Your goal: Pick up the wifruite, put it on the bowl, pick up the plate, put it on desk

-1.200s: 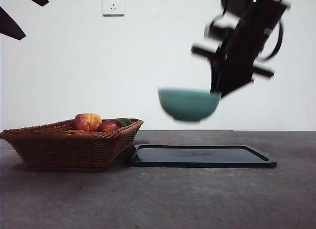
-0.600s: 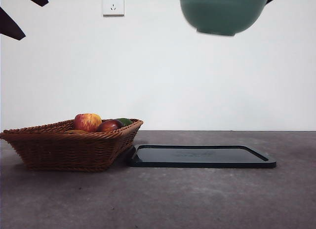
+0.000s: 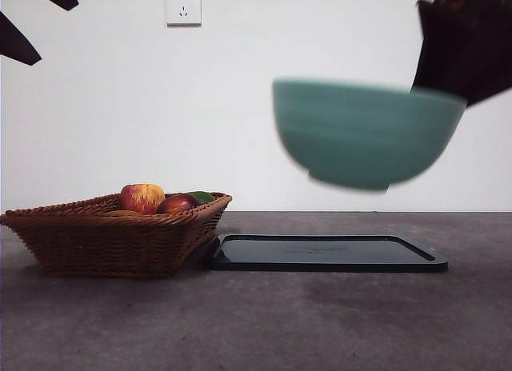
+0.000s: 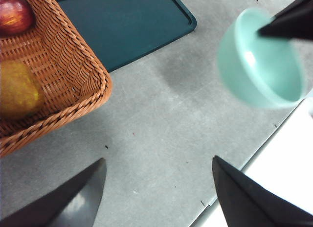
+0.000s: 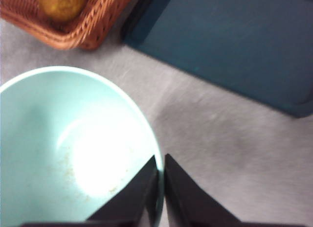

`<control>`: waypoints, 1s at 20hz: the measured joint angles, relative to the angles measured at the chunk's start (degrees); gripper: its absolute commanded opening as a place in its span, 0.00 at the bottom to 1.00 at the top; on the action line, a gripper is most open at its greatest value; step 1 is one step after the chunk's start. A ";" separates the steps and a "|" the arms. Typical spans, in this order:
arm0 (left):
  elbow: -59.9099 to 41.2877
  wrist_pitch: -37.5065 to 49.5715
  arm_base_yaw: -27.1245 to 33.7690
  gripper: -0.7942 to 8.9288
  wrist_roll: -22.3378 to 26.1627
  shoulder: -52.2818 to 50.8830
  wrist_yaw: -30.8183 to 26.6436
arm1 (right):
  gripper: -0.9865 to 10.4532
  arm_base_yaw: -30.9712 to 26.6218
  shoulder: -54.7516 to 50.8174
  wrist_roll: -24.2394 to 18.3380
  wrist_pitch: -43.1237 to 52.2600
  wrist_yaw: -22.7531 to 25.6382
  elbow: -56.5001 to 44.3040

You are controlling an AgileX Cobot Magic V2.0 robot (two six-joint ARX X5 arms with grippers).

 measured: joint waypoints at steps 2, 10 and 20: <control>0.00 0.00 0.00 0.43 0.00 0.00 0.00 | 0.09 1.14 1.81 1.33 2.93 0.17 -2.29; 0.00 -0.02 0.00 0.43 0.00 0.00 0.00 | 0.09 3.58 13.81 2.60 10.82 2.97 -3.26; 0.00 -0.35 0.00 0.43 0.00 0.00 0.00 | 0.18 3.98 19.50 2.62 13.64 4.48 -3.26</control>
